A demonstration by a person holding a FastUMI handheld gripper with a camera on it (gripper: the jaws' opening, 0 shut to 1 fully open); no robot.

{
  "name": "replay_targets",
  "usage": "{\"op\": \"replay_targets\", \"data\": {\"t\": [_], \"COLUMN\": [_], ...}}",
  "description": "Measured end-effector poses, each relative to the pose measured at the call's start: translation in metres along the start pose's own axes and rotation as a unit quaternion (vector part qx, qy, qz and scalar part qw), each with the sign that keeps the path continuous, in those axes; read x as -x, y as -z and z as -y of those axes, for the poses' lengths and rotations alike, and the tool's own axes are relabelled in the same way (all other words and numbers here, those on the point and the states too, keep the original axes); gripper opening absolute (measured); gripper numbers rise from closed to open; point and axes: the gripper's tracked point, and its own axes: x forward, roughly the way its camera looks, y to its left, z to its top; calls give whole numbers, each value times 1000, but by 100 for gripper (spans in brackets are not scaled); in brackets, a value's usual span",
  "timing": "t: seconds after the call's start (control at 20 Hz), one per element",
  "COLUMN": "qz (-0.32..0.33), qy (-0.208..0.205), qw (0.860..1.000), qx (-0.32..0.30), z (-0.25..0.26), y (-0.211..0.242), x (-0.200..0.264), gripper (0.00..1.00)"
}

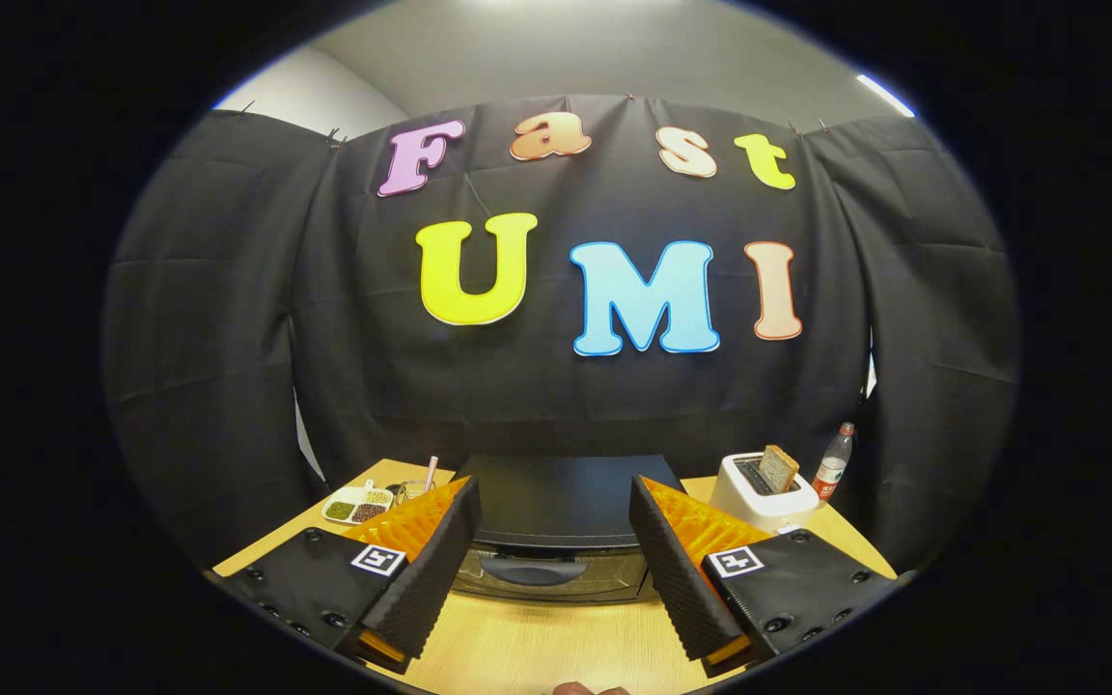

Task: Open the toaster oven, put the food inside, and close the toaster oven door.

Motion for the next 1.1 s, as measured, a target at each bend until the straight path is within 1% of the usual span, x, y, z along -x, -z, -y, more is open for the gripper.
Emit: {"op": "replay_targets", "data": {"t": [0.35,0.6,0.7,0.85,1.1], "qz": [-44,-69,-87,-104,-131], "qy": [-2,4,-4,-1,1], "qw": [999,998,996,995,991], "qx": [-10,13,8,6,21], "z": [-8,-7,-10,-13,-17], "y": [38,66,80,97,123], "x": [-36,-65,-77,-92,-107], "gripper": [98,98,98,98,98]}}
